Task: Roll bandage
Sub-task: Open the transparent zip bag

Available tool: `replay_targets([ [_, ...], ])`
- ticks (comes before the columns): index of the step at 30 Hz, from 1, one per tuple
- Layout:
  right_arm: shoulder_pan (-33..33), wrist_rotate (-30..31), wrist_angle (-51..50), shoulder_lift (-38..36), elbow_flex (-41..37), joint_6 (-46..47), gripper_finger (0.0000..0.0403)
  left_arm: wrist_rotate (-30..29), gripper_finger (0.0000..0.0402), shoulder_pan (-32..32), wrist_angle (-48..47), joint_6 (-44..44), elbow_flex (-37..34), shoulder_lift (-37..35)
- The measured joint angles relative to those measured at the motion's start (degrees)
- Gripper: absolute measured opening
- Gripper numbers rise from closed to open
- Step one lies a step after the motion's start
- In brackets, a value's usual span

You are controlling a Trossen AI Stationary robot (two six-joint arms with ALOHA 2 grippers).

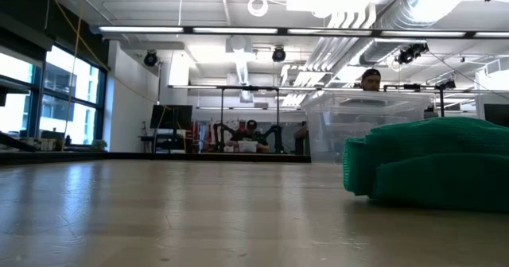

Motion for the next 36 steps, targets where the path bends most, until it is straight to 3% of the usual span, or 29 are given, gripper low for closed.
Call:
replay_targets([
  [6,-0.9,8.6,2.9,2.3,0.0,-1.6,0.0123,0.4,0.0,0.0,8.4,-2.0,0.0,0.7],
  [12,-1.1,8.7,5.9,2.9,0.0,-8.0,0.0012,0.1,0.0,-0.1,5.8,-1.3,0.0,0.6],
  [18,2.0,7.1,4.4,1.3,0.0,-9.1,0.0002,-5.2,0.0,-0.4,-2.1,-1.1,0.0,-0.6],
  [24,4.3,8.3,2.4,0.1,0.0,-8.4,0.0,-4.5,0.0002,-0.4,-2.2,-0.3,0.0,-0.9],
  [28,4.5,9.1,1.8,-0.3,0.0,-8.3,0.0,0.6,0.0029,-0.2,-1.3,1.9,0.0,-1.0],
  [36,4.4,10.9,0.6,-0.3,0.0,-8.3,0.0,2.0,0.0088,-0.3,-1.0,-0.7,0.0,-1.2],
])
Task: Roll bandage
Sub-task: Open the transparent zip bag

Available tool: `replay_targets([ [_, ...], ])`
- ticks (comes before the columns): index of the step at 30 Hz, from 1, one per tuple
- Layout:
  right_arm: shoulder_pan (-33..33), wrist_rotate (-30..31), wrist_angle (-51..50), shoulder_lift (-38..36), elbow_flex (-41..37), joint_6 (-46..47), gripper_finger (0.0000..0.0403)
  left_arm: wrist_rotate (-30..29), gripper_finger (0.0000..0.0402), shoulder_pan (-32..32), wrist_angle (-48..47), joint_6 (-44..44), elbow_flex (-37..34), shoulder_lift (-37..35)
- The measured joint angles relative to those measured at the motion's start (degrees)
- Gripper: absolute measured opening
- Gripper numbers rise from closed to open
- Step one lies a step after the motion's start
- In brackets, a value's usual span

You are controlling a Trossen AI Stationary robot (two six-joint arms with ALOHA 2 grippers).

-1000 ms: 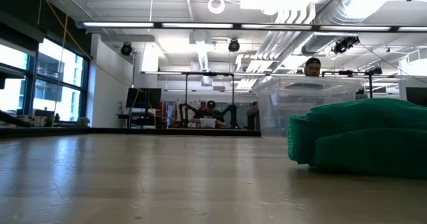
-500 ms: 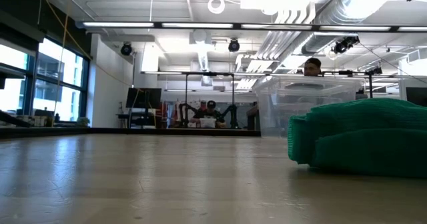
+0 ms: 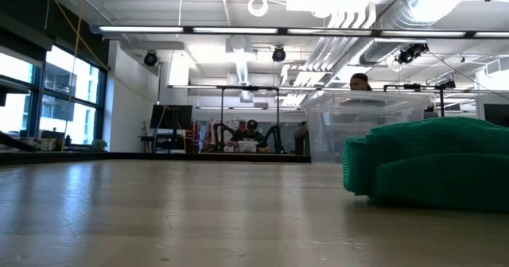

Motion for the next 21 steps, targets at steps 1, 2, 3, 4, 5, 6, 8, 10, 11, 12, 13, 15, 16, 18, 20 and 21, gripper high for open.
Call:
replay_targets([
  [1,0.1,0.1,-0.4,-0.1,0.0,0.1,0.0,0.2,0.0092,0.0,-0.1,-0.3,0.0,-0.2],
  [2,0.1,0.1,-1.2,-0.2,0.0,0.8,0.0,0.3,0.0096,0.0,-0.1,-0.7,0.0,-0.6],
  [3,0.1,0.4,-2.7,-0.4,0.0,2.3,0.0,0.4,0.01,0.0,-0.2,-0.8,0.0,-1.2],
  [4,0.1,1.0,-4.7,-0.6,0.0,4.5,0.0,0.8,0.0105,-0.1,0.0,-0.9,0.0,-1.9],
  [5,0.2,1.8,-7.2,-0.7,0.0,7.2,0.0,1.7,0.0109,-0.2,0.3,-0.9,0.0,-2.8],
  [6,0.1,2.4,-10.3,-0.7,0.0,10.2,0.0,2.4,0.0114,-0.2,0.9,-0.9,0.0,-3.5],
  [8,0.1,3.3,-16.2,-0.7,0.0,16.7,0.0,3.9,0.0124,-0.2,2.0,-0.8,0.0,-4.9],
  [10,0.4,4.3,-18.9,-0.7,0.0,20.5,0.0,5.2,0.0132,-0.3,1.0,-0.4,0.0,-6.1],
  [11,0.8,4.8,-18.8,-0.8,0.0,20.5,0.0,5.1,0.0135,-0.3,-0.9,-0.3,0.0,-6.6],
  [12,1.5,5.3,-18.3,-0.9,0.0,19.4,0.0,4.5,0.0136,-0.3,-3.6,-0.5,0.0,-7.1],
  [13,2.3,5.9,-17.2,-1.1,0.0,17.9,0.0,3.4,0.0137,-0.3,-6.9,-1.0,0.0,-7.5],
  [15,3.9,7.4,-14.0,-1.9,0.0,14.3,0.0,0.6,0.0137,-0.2,-15.1,-3.0,0.0,-8.1],
  [16,4.7,8.0,-12.0,-2.5,0.0,12.3,0.0,-0.8,0.0136,-0.2,-19.4,-4.4,0.1,-8.1],
  [18,6.0,8.1,-7.6,-3.9,0.0,7.0,0.0,-2.7,0.0131,-0.2,-25.4,-7.6,-0.7,-7.9],
  [20,6.9,7.8,-2.4,-5.0,0.0,1.7,0.0,-2.7,0.0125,0.1,-23.5,-8.0,-3.3,-7.8],
  [21,7.1,7.2,0.2,-5.3,0.0,-1.1,0.0,-2.2,0.0122,0.3,-19.4,-6.8,-4.9,-7.7],
])
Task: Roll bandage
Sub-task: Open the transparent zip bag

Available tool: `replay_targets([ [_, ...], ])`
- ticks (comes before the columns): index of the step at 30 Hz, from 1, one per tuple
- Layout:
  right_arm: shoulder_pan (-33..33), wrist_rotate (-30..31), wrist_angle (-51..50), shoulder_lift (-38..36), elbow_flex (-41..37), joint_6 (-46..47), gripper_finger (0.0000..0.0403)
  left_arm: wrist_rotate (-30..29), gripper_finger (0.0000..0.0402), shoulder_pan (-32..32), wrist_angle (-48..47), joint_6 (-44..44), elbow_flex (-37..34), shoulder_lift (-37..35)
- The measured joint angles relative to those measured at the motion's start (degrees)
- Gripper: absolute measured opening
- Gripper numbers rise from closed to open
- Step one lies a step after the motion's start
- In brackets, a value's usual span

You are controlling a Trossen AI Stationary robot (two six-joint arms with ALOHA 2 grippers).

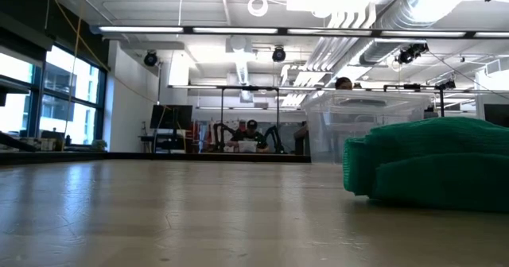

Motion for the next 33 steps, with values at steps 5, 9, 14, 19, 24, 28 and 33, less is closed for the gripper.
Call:
replay_targets([
  [5,-1.1,-6.1,11.1,-0.4,0.0,-11.0,0.0,8.4,0.0108,1.3,38.0,12.3,-9.0,1.3],
  [9,-3.5,-7.9,14.5,0.1,0.0,-13.5,0.0,12.5,0.0108,2.7,60.9,14.9,-12.1,5.2],
  [14,-6.9,-8.7,15.4,1.1,0.0,-14.6,0.0,14.6,0.0115,4.3,71.4,12.3,-12.1,10.1],
  [19,-8.6,-10.5,15.0,1.6,0.0,-14.5,0.0,14.5,0.0098,4.9,74.3,8.7,-12.1,11.9],
  [24,-8.5,-10.7,15.0,1.5,0.0,-14.5,0.0,14.9,0.002,4.9,75.5,10.8,-12.1,11.9],
  [28,-8.4,-10.3,14.3,1.4,0.0,-14.5,0.0,15.4,0.0005,5.3,75.3,11.0,-12.1,11.5],
  [33,-6.3,-9.3,13.3,1.3,-0.1,-14.5,0.0,13.1,0.0,5.2,65.3,13.7,-12.1,7.4],
])
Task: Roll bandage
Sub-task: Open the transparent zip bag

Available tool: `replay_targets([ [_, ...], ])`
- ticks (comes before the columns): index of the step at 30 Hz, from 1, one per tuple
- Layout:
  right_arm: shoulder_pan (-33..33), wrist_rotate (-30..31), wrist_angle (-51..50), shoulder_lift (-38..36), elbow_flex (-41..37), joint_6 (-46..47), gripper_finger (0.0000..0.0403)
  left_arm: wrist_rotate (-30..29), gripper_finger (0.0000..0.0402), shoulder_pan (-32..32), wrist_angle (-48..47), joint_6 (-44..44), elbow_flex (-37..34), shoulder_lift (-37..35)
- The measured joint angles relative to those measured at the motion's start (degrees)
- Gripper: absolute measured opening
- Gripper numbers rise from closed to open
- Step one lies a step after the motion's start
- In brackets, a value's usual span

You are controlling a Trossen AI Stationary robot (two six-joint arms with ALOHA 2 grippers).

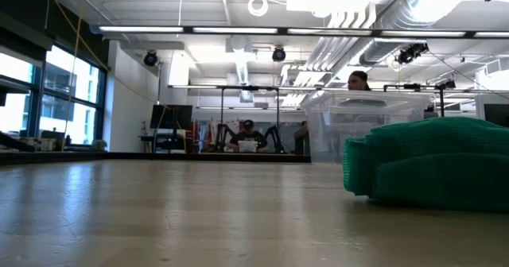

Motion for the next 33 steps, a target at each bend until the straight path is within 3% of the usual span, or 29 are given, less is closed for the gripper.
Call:
replay_targets([
  [7,4.2,5.4,-0.3,-0.8,0.0,0.0,0.0,-4.7,0.0,-0.6,-16.0,3.7,0.1,-10.3],
  [17,3.6,6.3,1.9,-0.8,0.0,-1.1,0.0001,-6.3,0.0,-3.0,-18.5,5.7,0.1,-11.4],
  [21,0.3,-2.1,4.9,-0.9,0.0,0.6,0.0037,-6.0,0.0,-3.5,-18.9,5.7,0.0,-9.8],
  [26,-5.2,-15.4,5.3,-0.4,0.1,5.3,0.0132,-5.6,0.0,-3.6,-18.6,5.0,0.0,-8.7],
  [30,-7.0,-17.6,4.8,1.5,0.1,0.8,0.0173,-5.0,0.0,-3.6,-18.7,3.7,0.0,-8.1],
  [33,-7.2,-15.6,4.8,3.0,0.1,-3.1,0.0154,-5.0,0.0,-3.6,-18.7,2.9,0.0,-8.2],
])
